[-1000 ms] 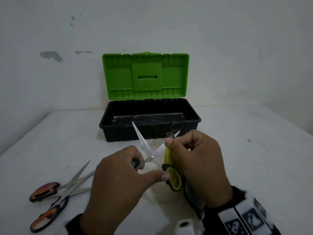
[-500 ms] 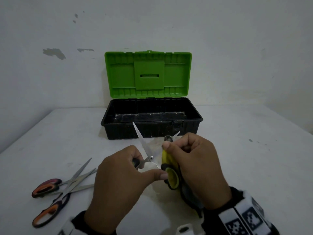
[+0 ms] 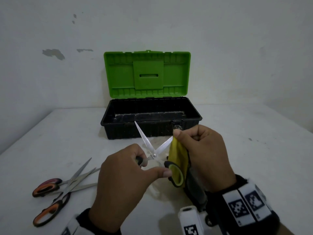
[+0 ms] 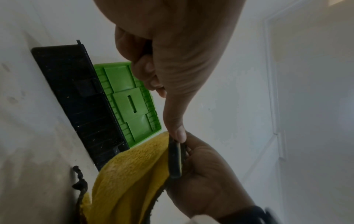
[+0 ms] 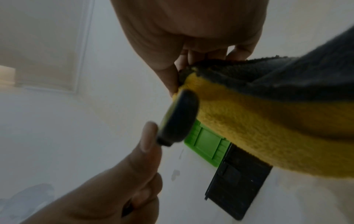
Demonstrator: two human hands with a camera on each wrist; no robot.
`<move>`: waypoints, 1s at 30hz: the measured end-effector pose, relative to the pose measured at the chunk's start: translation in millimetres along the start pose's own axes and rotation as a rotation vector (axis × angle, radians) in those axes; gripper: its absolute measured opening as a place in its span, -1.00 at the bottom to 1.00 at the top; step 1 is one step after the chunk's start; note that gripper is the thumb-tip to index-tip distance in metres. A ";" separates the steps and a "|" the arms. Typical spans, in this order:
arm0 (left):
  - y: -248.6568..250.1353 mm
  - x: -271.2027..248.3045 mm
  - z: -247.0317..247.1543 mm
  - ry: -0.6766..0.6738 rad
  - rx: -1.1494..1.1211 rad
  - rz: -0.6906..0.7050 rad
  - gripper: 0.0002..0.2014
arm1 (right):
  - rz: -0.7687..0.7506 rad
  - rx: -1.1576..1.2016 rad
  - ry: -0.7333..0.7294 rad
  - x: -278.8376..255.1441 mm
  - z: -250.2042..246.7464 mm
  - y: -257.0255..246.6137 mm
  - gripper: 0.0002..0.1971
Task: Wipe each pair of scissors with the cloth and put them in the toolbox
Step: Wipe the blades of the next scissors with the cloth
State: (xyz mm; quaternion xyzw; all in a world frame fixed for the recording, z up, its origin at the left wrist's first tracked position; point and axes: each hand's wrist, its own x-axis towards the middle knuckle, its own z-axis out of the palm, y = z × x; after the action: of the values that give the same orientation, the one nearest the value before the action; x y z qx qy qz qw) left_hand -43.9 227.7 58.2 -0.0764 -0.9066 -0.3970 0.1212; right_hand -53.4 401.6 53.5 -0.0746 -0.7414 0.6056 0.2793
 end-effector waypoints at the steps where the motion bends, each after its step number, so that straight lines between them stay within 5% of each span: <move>1: 1.8 -0.2 -1.1 -0.003 0.004 -0.008 -0.41 | -0.011 -0.007 -0.023 -3.1 0.7 -1.6 -0.77; 14: 1.5 0.1 -7.7 -0.026 -0.013 -0.024 -0.40 | -0.017 0.034 -0.060 -3.6 -2.8 -4.6 -0.78; 20: -3.2 -0.2 -5.2 0.030 0.081 0.017 -0.39 | -0.065 -0.023 0.051 14.7 -21.4 -9.3 -0.74; 30: 9.0 5.5 3.6 0.027 0.353 0.042 -0.43 | -0.119 -0.185 -0.141 -24.2 16.3 -4.7 -0.87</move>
State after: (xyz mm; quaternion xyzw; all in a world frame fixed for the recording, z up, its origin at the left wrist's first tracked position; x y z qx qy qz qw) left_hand -47.7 236.6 63.7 -0.0675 -0.9588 -0.2298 0.1529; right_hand -40.4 375.6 48.3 -0.0131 -0.8149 0.5207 0.2540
